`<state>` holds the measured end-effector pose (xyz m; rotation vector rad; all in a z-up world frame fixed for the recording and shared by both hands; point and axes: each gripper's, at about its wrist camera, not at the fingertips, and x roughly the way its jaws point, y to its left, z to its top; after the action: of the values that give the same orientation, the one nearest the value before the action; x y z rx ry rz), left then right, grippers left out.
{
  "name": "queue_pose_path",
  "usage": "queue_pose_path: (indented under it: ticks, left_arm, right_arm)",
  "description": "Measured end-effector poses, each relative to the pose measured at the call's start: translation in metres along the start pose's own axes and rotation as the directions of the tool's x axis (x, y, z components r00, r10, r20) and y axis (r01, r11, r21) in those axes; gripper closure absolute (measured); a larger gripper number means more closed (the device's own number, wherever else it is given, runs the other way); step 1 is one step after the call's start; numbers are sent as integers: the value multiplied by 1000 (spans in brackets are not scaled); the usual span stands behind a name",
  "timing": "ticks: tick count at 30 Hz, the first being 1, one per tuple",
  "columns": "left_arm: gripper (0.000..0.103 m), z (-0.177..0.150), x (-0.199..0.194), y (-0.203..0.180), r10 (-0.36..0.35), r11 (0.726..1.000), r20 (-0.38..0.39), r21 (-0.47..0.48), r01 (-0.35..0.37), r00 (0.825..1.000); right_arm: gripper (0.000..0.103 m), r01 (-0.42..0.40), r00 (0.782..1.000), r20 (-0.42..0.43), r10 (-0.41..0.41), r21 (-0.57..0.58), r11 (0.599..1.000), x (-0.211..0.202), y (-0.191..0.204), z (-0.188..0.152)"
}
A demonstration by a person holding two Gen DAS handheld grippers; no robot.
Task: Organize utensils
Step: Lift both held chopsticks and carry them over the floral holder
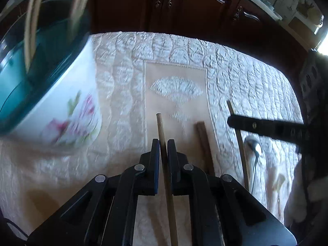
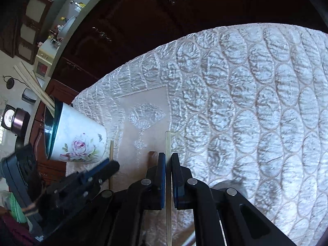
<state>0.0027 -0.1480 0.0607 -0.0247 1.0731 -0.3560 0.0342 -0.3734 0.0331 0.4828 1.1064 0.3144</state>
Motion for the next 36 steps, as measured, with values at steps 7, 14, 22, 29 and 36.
queue_pose_path:
  ticks: [7, 14, 22, 29, 36]
  left_arm:
    - [97, -10, -32, 13, -47, 999, 34, -6, 47, 998]
    - [97, -16, -82, 33, -90, 996, 99, -11, 92, 991]
    - [97, -24, -141, 75, -103, 992, 166, -53, 113, 981]
    - [99, -30, -187, 92, -82, 993, 236, -60, 99, 968]
    - [99, -29, -228, 102, -70, 995, 295, -45, 87, 953]
  right_arm:
    - [98, -14, 999, 47, 17, -48, 999, -20, 23, -5]
    - [98, -16, 990, 135, 35, -140, 990, -63, 62, -7]
    - [98, -29, 972, 220, 84, -244, 969, -107, 109, -11]
    - [98, -45, 958, 257, 129, -311, 949, -131, 144, -17]
    - [98, -66, 943, 281, 179, -367, 928, -146, 175, -21]
